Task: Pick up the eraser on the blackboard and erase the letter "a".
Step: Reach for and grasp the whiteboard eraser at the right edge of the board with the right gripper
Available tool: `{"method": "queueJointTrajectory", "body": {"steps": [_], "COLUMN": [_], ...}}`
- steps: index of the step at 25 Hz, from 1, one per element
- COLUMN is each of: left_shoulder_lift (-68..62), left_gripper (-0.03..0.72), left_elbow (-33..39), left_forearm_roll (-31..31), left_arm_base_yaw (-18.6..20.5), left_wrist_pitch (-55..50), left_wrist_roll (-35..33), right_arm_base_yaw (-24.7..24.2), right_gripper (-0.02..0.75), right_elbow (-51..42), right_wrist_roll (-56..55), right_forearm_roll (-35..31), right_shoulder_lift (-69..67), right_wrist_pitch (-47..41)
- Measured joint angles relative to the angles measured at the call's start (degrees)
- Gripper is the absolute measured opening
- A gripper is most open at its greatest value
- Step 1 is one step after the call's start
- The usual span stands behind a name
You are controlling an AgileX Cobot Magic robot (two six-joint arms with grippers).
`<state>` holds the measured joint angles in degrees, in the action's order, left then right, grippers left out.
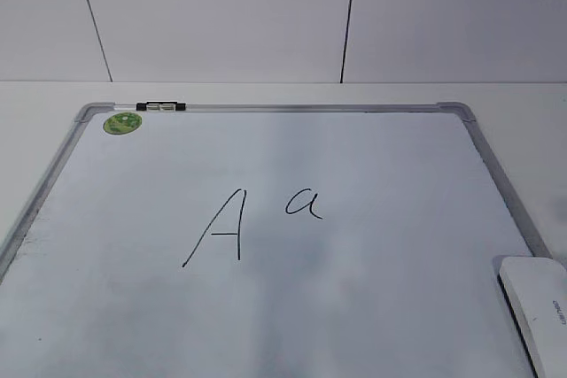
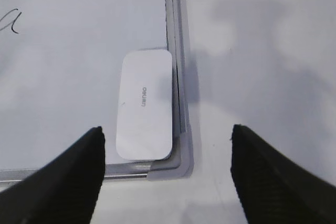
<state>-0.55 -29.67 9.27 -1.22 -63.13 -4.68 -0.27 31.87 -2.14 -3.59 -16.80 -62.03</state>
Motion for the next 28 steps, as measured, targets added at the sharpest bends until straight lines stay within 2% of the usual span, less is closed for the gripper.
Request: {"method": "queueJointTrajectory", "body": {"steps": [8, 17, 28], "left_shoulder_lift": [0.0, 0.0, 0.0], "left_gripper": [0.235, 0.237, 0.239], "left_elbow": [0.0, 0.0, 0.0], "left_forearm_roll": [0.31, 0.52, 0.52], "left_arm_base_yaw": [0.0, 0.0, 0.0], "left_wrist_pitch": [0.0, 0.0, 0.0], "left_wrist_roll": [0.0, 0.0, 0.0], "right_arm_base_yaw": [0.46, 6.65, 7.02], "right_gripper": [0.592, 0.592, 0.592], "right_elbow": [5.22, 5.69, 7.36], "right_wrist_roll": [0.89, 2.14, 0.93], "right_forearm_roll": [0.0, 0.11, -0.59], "right_shoulder_lift": [-6.8, -16.48, -29.02], "right_wrist_pitch": [3.67, 4.17, 4.06]}}
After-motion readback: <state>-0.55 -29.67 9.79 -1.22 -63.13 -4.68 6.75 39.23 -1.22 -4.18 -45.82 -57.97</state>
